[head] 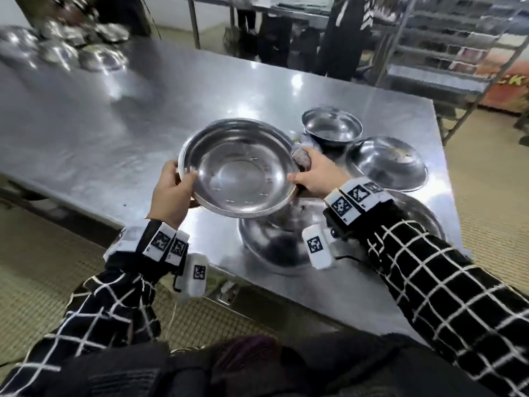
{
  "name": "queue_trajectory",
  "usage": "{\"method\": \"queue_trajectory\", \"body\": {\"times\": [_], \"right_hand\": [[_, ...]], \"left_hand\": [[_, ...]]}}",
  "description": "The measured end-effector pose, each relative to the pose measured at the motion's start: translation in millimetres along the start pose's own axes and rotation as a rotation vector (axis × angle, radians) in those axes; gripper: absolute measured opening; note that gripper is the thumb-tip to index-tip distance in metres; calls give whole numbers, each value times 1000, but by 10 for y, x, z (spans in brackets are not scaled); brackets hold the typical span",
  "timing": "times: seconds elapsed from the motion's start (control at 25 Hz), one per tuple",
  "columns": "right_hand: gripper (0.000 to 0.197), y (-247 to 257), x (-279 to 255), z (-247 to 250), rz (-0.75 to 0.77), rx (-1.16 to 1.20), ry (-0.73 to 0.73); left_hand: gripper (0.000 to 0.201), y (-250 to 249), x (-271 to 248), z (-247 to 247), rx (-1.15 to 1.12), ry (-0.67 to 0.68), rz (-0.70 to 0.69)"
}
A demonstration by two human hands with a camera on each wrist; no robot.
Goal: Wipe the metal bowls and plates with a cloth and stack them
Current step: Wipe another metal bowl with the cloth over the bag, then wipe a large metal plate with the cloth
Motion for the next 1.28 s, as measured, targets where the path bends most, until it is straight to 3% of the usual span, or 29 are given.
{"method": "queue_trajectory", "body": {"times": [0.24, 0.56, 0.72, 0.84, 0.92, 1.04, 1.16, 1.28], "right_hand": [[75, 494, 1182, -491, 17, -420, 140], [64, 623, 1830, -925, 59, -920, 376], [63, 578, 1899, -991, 25, -745, 360], [69, 548, 1937, -996, 23, -732, 437], [66, 553, 1930, -994, 14, -707, 449], [66, 552, 1943, -951, 4, -741, 406], [66, 571, 1982, -728, 18, -855, 352], [66, 485, 1956, -326, -59, -650, 278]], "left_hand": [[32, 285, 849, 662, 82, 171, 201], [35, 810, 1127, 810, 198, 68, 290], [39, 847, 1160, 877, 86, 32, 297], [44, 855, 1183, 904, 99, 50, 317], [52, 810, 1233, 936, 241, 88, 309], [64, 703, 1304, 971, 615, 141, 180], [64, 515, 1386, 853, 647, 194, 115], [65, 346, 1551, 486, 630, 366, 62]]}}
Point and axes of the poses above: each hand's wrist, its own x-axis towards the middle knuckle, its own z-axis out of the back of the hand, y = z × x, the point moved 1 cm from there along x, towards the middle knuckle, and after that the axes turned 12 degrees about -x, right-handed, at the moved point
